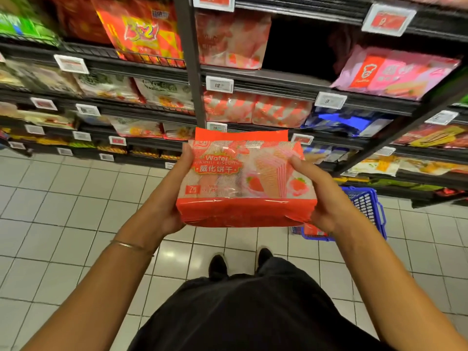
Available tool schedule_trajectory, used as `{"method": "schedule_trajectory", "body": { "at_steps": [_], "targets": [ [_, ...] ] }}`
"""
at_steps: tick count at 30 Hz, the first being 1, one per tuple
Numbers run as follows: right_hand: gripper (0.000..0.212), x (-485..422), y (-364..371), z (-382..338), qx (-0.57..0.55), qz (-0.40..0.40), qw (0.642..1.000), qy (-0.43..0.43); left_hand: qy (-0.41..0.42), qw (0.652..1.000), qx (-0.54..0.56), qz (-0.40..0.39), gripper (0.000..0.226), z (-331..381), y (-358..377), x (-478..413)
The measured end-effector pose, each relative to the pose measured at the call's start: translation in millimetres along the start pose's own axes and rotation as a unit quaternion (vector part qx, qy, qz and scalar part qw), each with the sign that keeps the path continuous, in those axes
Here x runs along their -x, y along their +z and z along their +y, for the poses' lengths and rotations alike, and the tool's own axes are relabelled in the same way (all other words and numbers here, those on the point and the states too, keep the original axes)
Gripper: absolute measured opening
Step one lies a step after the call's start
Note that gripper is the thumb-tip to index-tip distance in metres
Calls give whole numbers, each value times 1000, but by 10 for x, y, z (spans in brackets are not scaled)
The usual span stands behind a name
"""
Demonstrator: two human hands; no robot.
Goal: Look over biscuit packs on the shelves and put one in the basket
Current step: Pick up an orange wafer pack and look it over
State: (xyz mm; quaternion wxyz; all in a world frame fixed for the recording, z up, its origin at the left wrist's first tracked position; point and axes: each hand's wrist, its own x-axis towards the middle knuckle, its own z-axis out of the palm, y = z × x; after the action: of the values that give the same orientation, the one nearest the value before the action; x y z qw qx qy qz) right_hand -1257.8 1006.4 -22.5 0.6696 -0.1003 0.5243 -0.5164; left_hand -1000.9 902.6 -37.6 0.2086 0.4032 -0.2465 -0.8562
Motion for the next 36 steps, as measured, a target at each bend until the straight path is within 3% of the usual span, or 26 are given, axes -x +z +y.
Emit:
{"method": "schedule_trajectory", "body": {
  "at_steps": [4,9,17,20,25,31,36],
  "targets": [
    [29,51,68,7,9,17,1000,1,6,1000,10,25,59,-60,59,90],
    [33,131,78,-25,14,27,1000,4,-20,999,14,35,68,-160,117,119],
    [30,213,-10,-8,-36,11,999,-26,-27,996,77,-34,90,-158,41,167],
    [37,194,-16,53,-88,10,996,-20,-26,992,111,-55,79,-132,-76,177],
    [36,150,94,213,-118,31,992,19,-16,995,79,-64,71,-180,47,114],
    [62,184,162,364,-156,78,983,64,13,999,19,-37,62,-149,136,147],
    [46,213,153,485,-171,93,978,71,30,998,-44,-46,73,-126,177,235]
  ]
}}
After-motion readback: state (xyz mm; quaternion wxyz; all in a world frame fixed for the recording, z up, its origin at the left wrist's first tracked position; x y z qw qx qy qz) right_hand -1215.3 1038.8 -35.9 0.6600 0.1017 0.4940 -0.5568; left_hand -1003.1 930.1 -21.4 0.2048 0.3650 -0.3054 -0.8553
